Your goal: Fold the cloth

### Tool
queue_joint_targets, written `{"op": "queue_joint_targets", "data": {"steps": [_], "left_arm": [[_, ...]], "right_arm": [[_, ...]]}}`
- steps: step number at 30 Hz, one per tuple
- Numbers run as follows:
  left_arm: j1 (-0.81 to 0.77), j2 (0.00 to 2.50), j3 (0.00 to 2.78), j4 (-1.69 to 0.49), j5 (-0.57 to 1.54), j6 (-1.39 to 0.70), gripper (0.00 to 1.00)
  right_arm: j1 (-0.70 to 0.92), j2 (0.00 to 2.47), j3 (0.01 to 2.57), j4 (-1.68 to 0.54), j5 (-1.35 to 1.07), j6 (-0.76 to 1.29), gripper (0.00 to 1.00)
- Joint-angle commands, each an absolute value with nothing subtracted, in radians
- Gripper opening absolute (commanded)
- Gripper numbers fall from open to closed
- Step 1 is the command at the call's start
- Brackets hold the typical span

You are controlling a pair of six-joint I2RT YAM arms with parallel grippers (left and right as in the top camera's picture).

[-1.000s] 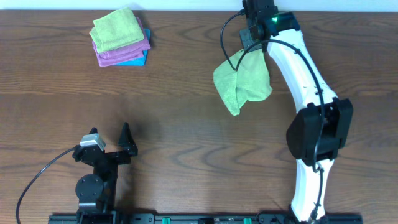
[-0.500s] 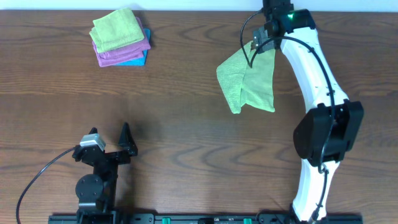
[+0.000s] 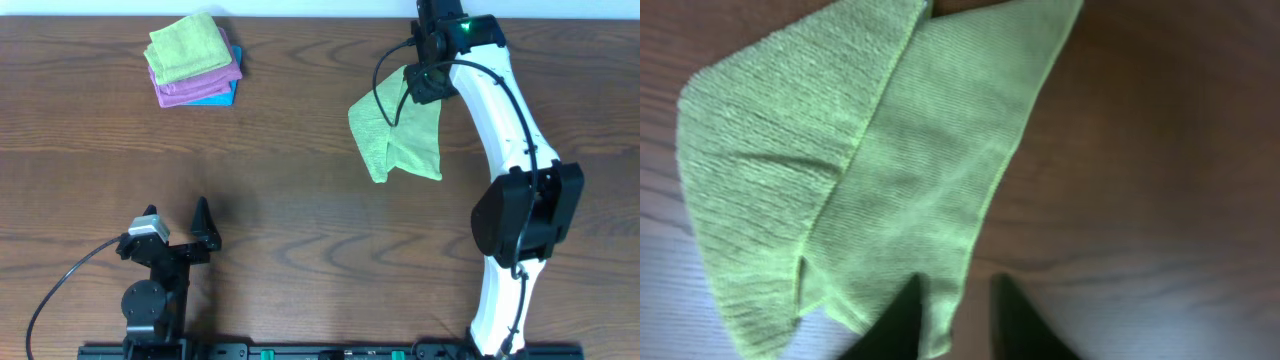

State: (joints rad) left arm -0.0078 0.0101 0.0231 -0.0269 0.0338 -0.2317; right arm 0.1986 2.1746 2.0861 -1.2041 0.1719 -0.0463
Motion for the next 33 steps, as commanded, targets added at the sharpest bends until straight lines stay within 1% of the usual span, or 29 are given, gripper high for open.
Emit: {"op": "queue_joint_targets", "data": {"steps": [1,2,3,5,6,7,11,13,16,19,21,24,27,30,33], "left_arm": [[-0.010,0.004,0.005,-0.063,0.018,-0.234,0.95],[-0.010,0.004,0.005,-0.050,0.019,-0.241,0.95],[-0.010,0.004,0.005,-0.049,0.019,-0.241,0.95],[-0.010,0.004,0.005,-0.051,0.019,-0.241,0.95],[-0.010,0.004,0.005,-0.051,0.019,-0.241,0.95],[-0.010,0.004,0.005,-0.053,0.019,-0.241,0.95],[-0.009,0.004,0.005,-0.036,-0.048,-0.240,0.95],[-0.009,0.004,0.005,-0.029,-0.062,-0.240,0.95],[-0.009,0.004,0.005,-0.038,-0.028,-0.241,0.95],[-0.009,0.004,0.005,-0.040,0.142,-0.299,0.95],[-0.009,0.004,0.005,-0.022,0.308,-0.406,0.95],[-0.009,0.004,0.005,0.037,0.529,-0.558,0.95],[-0.009,0.004,0.005,0.083,0.749,-0.635,0.95],[-0.009,0.004,0.005,0.106,0.847,-0.679,0.95],[-0.009,0.004,0.005,0.109,0.801,-0.707,0.95]], "right_arm": [[0.197,2.106,2.088,-1.220,0.152,-0.012,0.11],[0.197,2.089,2.088,-1.221,0.152,-0.012,0.17],[0.197,2.069,2.089,-1.222,0.152,-0.012,0.35],[0.197,2.016,2.089,-1.230,0.153,-0.016,0.54],[0.196,1.981,2.089,-1.237,0.153,-0.016,0.66],[0.196,1.946,2.088,-1.243,0.153,-0.017,0.72],[0.178,1.808,2.082,-1.256,0.153,-0.025,0.79],[0.156,1.735,2.064,-1.260,0.152,-0.024,0.81],[0.130,1.641,2.008,-1.260,0.130,-0.023,0.81],[0.127,1.537,1.911,-1.246,0.096,-0.023,0.81],[0.134,1.454,1.832,-1.227,0.082,-0.023,0.83],[0.154,1.282,1.692,-1.180,0.070,-0.023,0.92],[0.179,1.089,1.572,-1.145,0.069,-0.022,0.99],[0.216,0.911,1.483,-1.150,0.057,0.007,0.99],[0.244,0.769,1.424,-1.203,0.035,0.021,0.99]]}}
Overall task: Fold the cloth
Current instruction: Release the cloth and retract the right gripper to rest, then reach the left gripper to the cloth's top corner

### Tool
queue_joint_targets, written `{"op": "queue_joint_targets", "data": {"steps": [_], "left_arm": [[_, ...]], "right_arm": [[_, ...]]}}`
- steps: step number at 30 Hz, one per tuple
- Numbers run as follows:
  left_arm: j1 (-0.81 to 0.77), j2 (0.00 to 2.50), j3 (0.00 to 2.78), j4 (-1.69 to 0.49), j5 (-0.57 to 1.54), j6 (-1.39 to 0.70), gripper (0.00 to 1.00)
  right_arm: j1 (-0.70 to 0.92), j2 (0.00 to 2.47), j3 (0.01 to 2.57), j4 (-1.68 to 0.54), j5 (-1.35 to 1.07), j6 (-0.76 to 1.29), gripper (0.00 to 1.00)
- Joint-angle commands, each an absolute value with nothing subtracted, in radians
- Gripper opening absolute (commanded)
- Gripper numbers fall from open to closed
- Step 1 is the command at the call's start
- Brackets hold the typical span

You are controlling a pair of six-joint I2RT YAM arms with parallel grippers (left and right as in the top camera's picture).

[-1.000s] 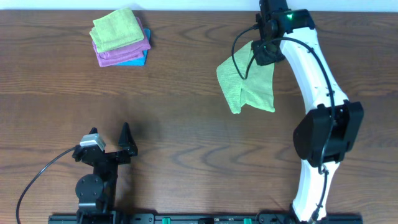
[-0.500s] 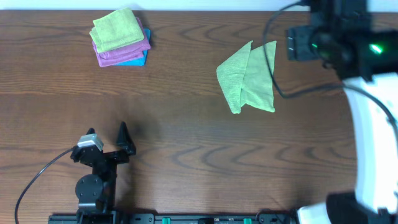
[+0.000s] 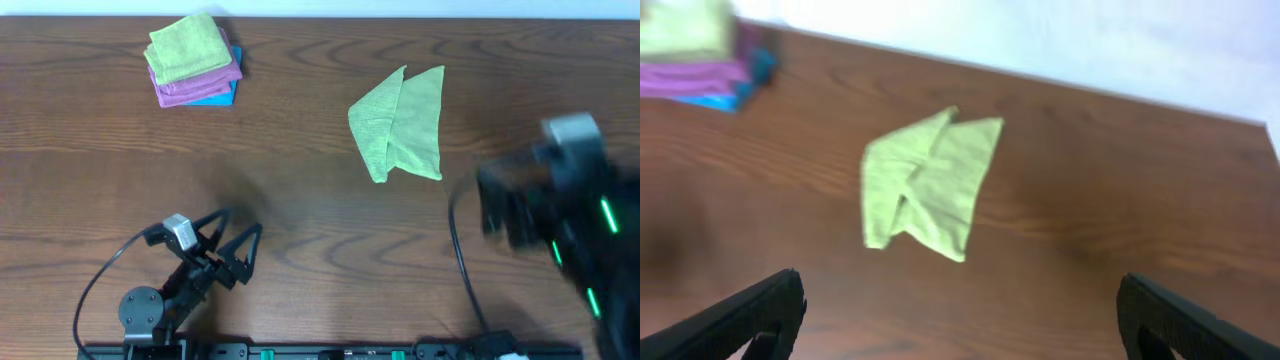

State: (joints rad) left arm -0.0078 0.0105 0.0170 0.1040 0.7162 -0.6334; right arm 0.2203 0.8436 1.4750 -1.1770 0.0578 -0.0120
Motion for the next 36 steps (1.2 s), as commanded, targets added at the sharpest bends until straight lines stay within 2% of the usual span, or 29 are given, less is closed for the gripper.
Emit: {"op": "queue_joint_targets", "data": {"steps": [1,11,21,27,32,36], "left_arm": [[-0.009,0.004,0.005,0.110,0.783,-0.714,0.95],[-0.010,0.004,0.005,0.114,0.812,-0.791,0.95],[-0.010,0.057,0.023,0.181,0.809,-0.746,0.95],[-0.017,0.368,0.245,0.183,0.889,-0.556,0.95],[-0.036,0.731,0.467,0.180,0.905,-0.425,0.95],[-0.132,1.091,0.706,0.169,0.942,-0.358,0.96]], "right_arm": [[0.248,0.732,1.408,-1.227,0.035,0.039,0.99],[0.271,0.634,1.378,-1.417,0.025,0.088,0.99],[0.271,0.635,1.378,-1.441,0.026,0.113,0.99],[0.269,0.641,1.378,-1.378,0.027,0.162,0.99],[0.269,0.667,1.378,-1.346,0.029,0.179,0.99],[0.269,0.696,1.378,-1.332,0.065,0.178,0.99]]}}
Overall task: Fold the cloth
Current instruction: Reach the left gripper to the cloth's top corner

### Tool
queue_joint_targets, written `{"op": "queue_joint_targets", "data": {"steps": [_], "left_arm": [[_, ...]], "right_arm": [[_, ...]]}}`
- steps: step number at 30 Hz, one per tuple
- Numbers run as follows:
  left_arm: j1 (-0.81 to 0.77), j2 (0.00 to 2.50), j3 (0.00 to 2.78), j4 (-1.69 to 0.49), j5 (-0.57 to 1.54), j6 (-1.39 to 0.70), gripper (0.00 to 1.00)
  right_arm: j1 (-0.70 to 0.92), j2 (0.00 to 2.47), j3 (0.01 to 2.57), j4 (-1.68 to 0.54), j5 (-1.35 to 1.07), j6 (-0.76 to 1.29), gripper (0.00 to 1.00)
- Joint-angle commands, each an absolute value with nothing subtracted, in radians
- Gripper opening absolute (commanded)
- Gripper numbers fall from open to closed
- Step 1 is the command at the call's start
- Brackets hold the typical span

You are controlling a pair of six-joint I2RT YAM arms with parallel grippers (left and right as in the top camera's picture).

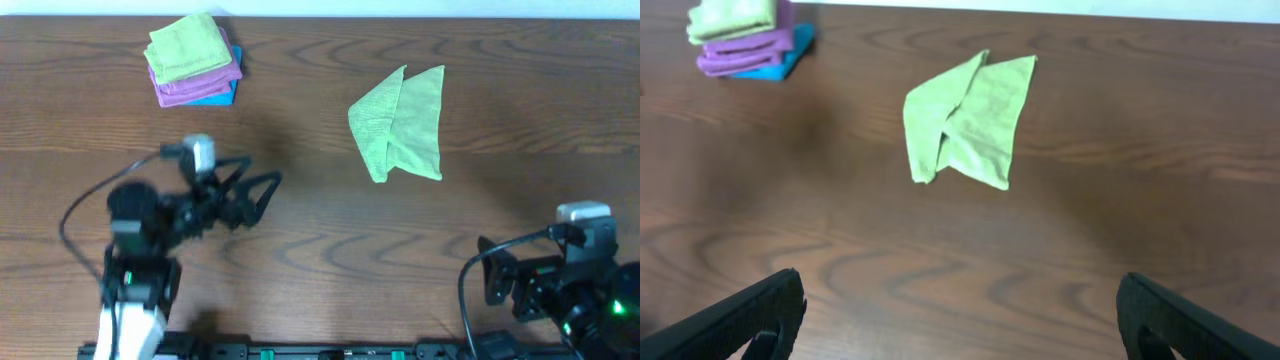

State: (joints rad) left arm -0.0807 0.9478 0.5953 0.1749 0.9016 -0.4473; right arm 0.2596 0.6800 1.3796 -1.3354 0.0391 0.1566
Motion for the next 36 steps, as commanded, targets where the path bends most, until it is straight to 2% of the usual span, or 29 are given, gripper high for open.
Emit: {"op": "queue_joint_targets", "data": {"steps": [1,9,16,21,25,36], "left_arm": [[-0.167,1.174,0.775,0.149,0.933,-0.331,0.96],[-0.399,1.605,1.293,-0.246,0.598,-0.052,0.96],[-0.439,1.921,1.727,-0.477,0.435,0.133,0.96],[-0.438,2.094,1.916,-0.498,0.375,0.197,0.95],[-0.425,2.214,2.017,-0.474,0.425,0.167,0.97],[-0.488,2.351,2.079,-0.349,0.445,0.119,0.99]], "right_arm": [[0.269,0.701,1.378,-1.330,0.076,0.177,0.99],[0.269,0.706,1.378,-1.339,0.157,0.149,0.99],[0.269,0.707,1.378,-1.335,0.270,0.192,0.99],[0.269,0.707,1.378,-1.332,0.334,0.280,0.99],[0.269,0.720,1.378,-1.317,0.341,0.329,0.99],[0.269,0.868,1.378,-1.343,0.341,0.321,0.99]]}}
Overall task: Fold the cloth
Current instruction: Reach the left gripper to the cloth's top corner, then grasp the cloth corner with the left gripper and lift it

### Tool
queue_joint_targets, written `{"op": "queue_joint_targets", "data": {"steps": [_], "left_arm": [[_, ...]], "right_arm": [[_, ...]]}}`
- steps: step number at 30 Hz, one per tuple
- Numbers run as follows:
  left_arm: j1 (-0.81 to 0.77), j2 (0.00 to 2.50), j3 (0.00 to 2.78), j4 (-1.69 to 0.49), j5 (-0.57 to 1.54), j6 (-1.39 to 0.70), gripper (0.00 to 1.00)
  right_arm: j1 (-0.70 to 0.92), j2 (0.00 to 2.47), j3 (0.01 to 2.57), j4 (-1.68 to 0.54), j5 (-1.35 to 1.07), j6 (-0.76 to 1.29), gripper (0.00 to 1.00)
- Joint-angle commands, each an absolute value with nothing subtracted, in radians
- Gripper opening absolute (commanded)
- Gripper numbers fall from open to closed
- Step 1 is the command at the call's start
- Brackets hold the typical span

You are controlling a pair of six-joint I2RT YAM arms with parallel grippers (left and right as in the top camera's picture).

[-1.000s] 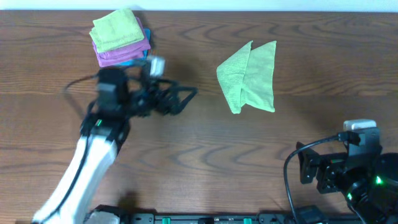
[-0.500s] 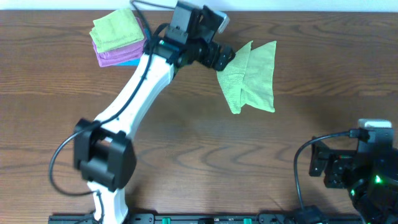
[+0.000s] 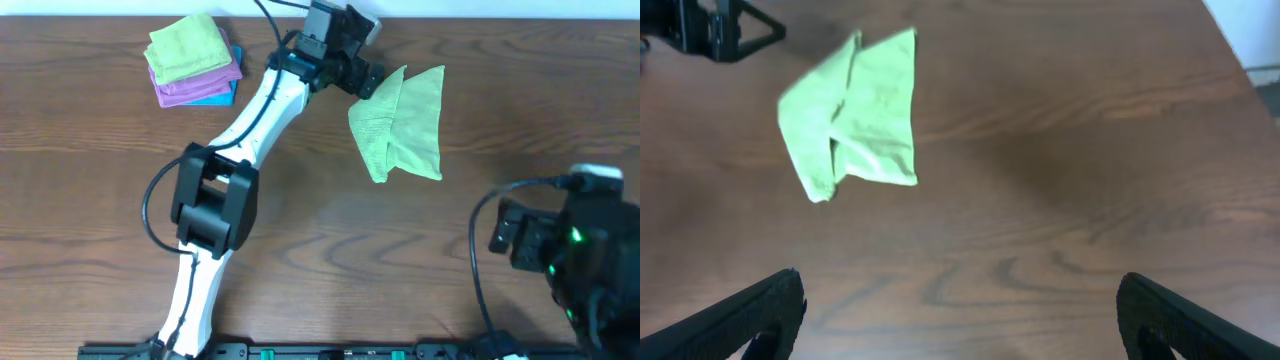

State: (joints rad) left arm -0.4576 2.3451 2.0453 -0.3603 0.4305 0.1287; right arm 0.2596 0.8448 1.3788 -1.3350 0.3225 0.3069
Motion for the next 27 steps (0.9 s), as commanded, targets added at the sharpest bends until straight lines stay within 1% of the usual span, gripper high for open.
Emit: {"op": "queue_joint_targets", "data": {"steps": [1,9,17,18,20,23,27], "left_arm": [[-0.505,2.357,2.079,-0.336,0.445,0.119,0.99],[-0.588,2.420,2.085,-0.302,0.389,0.123,0.98],[-0.600,2.486,2.086,-0.298,0.352,0.122,1.00],[-0.600,2.493,2.086,-0.298,0.352,0.122,0.95],[-0.601,2.498,2.085,-0.299,0.347,0.122,0.93],[-0.601,2.498,2.085,-0.297,0.319,0.122,0.84],[-0.601,2.498,2.085,-0.298,0.303,0.123,0.81]], "right_arm": [[0.269,0.882,1.378,-1.350,0.345,0.316,0.99],[0.269,0.894,1.378,-1.390,0.370,0.313,0.99],[0.269,0.894,1.378,-1.448,0.339,0.313,0.99],[0.269,0.894,1.378,-1.453,0.336,0.313,0.99],[0.269,0.894,1.378,-1.460,0.336,0.313,0.99],[0.269,0.894,1.378,-1.463,0.331,0.313,0.99],[0.269,0.894,1.378,-1.466,0.307,0.313,0.98]]}}
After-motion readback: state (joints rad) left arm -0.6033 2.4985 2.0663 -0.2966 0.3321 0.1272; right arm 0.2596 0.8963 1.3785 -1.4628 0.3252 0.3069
